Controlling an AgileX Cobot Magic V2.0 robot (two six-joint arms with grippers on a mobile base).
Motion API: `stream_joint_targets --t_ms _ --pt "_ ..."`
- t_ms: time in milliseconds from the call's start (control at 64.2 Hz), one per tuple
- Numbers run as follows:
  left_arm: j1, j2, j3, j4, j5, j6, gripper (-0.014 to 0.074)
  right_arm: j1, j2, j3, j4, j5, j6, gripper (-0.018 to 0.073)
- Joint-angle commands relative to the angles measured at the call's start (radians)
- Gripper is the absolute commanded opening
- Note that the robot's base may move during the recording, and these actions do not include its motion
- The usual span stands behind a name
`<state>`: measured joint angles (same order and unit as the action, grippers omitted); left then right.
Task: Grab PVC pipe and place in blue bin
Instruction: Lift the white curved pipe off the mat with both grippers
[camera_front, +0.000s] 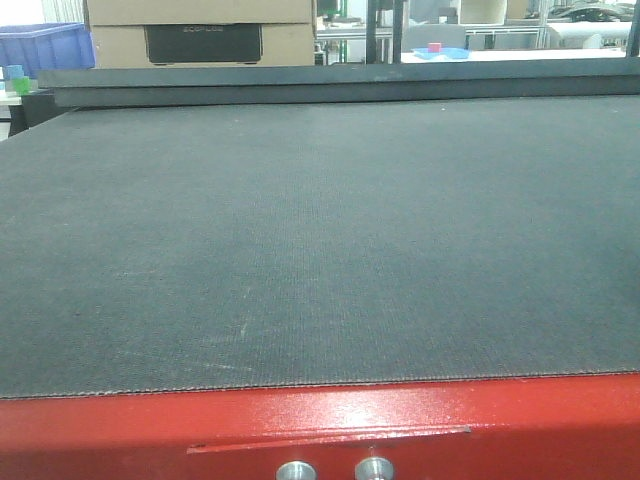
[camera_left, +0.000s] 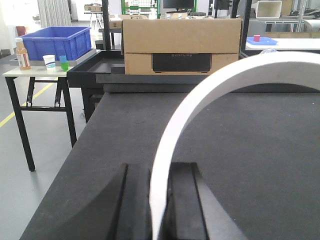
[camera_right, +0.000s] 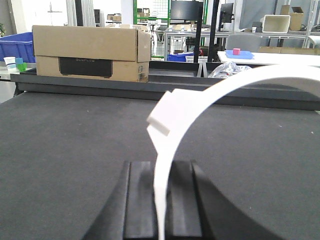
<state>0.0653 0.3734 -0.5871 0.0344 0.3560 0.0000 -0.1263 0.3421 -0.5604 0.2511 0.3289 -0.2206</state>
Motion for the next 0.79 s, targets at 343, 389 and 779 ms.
stream_joint_targets --t_ms 343,389,779 --pt "0.002 -0.004 0.025 -0.004 -0.024 0.000 -0.0111 0.000 -0.008 0.003 -0.002 -0.056 -0.009 -0.0168" --pt "0.002 -0.004 0.025 -0.004 -0.024 0.000 -0.0111 0.000 -0.008 0.003 -0.002 -0.056 -0.009 -0.0168" --pt "0.002 -0.004 0.025 -0.004 -0.032 0.000 -0.0111 0.000 -0.008 0.003 -0.002 -0.054 -0.009 -0.0168"
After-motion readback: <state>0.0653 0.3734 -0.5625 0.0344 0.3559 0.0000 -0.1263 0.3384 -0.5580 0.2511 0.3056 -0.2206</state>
